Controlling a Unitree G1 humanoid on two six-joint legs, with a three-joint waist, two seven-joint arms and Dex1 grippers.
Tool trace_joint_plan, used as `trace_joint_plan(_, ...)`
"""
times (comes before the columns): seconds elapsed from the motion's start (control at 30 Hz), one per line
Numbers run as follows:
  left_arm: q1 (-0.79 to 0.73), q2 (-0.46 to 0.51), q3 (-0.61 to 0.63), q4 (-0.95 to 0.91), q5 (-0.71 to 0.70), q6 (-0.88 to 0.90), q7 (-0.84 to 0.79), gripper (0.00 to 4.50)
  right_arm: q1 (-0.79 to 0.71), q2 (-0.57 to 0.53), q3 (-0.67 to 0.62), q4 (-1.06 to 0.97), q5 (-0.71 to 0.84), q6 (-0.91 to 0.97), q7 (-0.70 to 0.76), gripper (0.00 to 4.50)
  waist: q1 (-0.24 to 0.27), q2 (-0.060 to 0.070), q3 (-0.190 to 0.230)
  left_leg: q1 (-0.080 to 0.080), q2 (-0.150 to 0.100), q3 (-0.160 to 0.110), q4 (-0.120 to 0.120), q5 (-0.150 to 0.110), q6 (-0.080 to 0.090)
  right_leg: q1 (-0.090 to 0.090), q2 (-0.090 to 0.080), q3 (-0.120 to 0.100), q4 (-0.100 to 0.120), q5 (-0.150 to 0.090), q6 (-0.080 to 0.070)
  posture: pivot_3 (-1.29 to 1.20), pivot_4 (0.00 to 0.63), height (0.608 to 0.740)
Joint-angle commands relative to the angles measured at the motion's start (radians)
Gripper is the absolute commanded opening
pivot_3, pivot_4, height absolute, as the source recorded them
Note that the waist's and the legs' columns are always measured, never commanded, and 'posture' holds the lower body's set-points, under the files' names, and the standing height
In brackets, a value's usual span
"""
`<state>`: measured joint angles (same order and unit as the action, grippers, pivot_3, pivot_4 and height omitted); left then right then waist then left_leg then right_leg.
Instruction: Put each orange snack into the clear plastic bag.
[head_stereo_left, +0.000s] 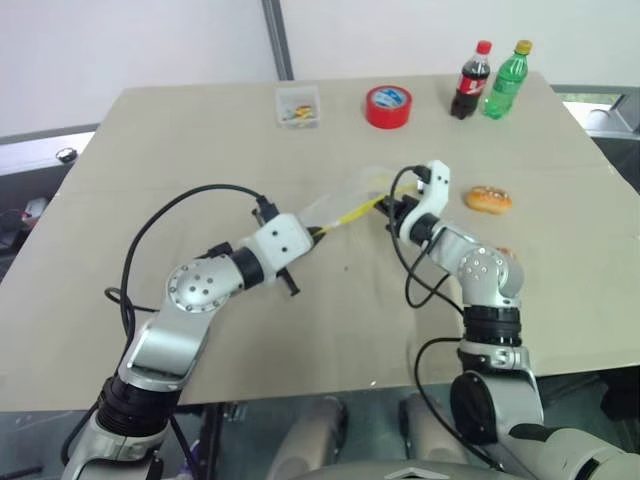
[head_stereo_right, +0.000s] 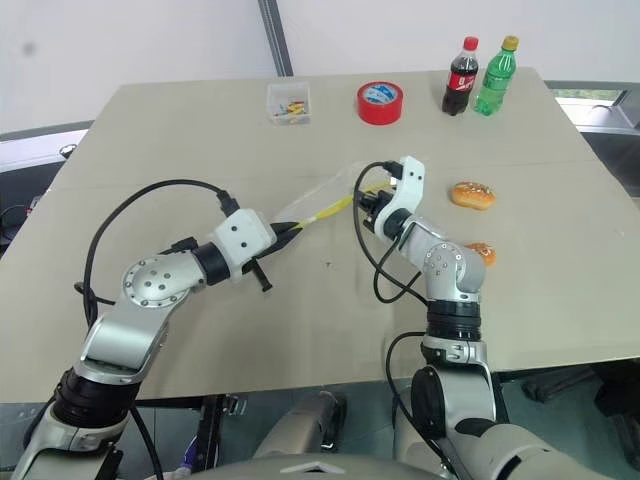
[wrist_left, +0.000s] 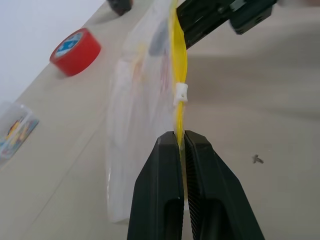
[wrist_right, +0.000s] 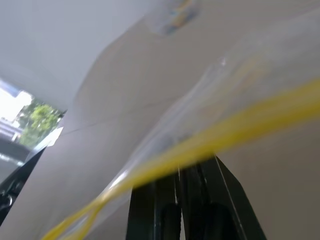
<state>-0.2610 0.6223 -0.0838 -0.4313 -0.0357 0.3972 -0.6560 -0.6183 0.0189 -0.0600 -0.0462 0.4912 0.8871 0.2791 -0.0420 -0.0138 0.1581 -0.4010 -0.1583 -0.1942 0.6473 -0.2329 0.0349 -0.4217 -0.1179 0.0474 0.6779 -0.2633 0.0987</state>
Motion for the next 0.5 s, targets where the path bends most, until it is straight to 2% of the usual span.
trace_joint_plan(0.03,-0.009,-0.009,0.041,-0.037,-0.018,0.025,0.024,0.0,0.094,-0.144,0.146,-0.169,-0.032,-0.003,0.126,0.2,0.009,0.0,0.0,-0.001,-0.001,-0.001,0.0,0.0,0.0,0.0,-0.001,-0.001,-0.001,0.0,0.0,0.0,0.15,0.71)
trace_joint_plan(0.2,-0.008,-0.008,0.038,-0.044,-0.021,0.03,0.022,0.0,0.149,-0.245,0.128,-0.301,0.024,0.022,0.162,0.2,0.006,0.0,0.0,-0.001,-0.001,-0.001,0.001,0.0,0.0,0.001,-0.002,-0.001,0.0,0.0,0.0,0.0,0.15,0.71)
trace_joint_plan(0.33,-0.003,-0.009,0.033,-0.044,-0.023,0.024,0.018,0.0,0.12,-0.218,0.121,-0.3,0.028,0.019,0.13,0.2,0.001,0.0,0.0,0.001,0.002,-0.001,0.0,0.0,0.0,0.001,-0.001,-0.001,0.001,0.0,0.0,0.0,0.15,0.71)
trace_joint_plan(0.5,0.002,-0.003,0.032,-0.044,-0.029,0.02,0.01,0.0,0.07,-0.13,0.119,-0.259,0.026,0.0,0.085,0.2,0.004,0.0,0.0,0.0,0.001,0.0,0.0,0.0,-0.001,0.001,0.0,-0.001,0.0,0.0,0.0,0.0,0.15,0.71)
